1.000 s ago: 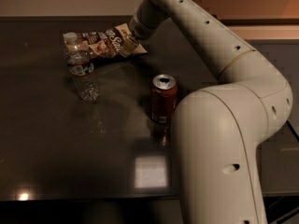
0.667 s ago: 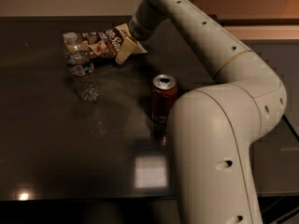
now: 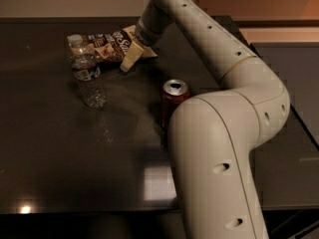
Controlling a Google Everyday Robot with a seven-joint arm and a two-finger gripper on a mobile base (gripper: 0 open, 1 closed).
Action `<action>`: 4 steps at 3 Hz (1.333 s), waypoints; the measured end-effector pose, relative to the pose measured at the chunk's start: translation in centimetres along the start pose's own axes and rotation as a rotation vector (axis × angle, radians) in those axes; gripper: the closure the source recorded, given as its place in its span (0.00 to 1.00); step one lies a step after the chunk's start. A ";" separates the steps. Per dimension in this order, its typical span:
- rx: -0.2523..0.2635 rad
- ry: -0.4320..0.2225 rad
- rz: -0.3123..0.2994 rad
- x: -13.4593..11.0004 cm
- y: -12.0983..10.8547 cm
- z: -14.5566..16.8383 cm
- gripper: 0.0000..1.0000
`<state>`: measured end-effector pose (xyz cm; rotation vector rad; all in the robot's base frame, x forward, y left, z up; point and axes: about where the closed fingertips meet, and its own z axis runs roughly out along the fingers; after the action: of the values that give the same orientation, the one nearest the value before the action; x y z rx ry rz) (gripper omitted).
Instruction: Move brown chip bag near water bottle
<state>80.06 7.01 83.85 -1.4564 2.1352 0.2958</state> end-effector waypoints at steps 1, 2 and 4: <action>-0.011 0.010 0.006 0.0 -0.1 0.8 0.00; -0.020 0.015 0.008 0.0 -0.1 1.4 0.18; -0.029 0.009 0.005 -0.2 -0.2 1.4 0.65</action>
Offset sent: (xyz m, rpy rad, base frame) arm 0.0115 0.0028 -0.0053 -0.0046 0.0258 -0.0021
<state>80.68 7.74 82.77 -1.4710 2.1505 0.3239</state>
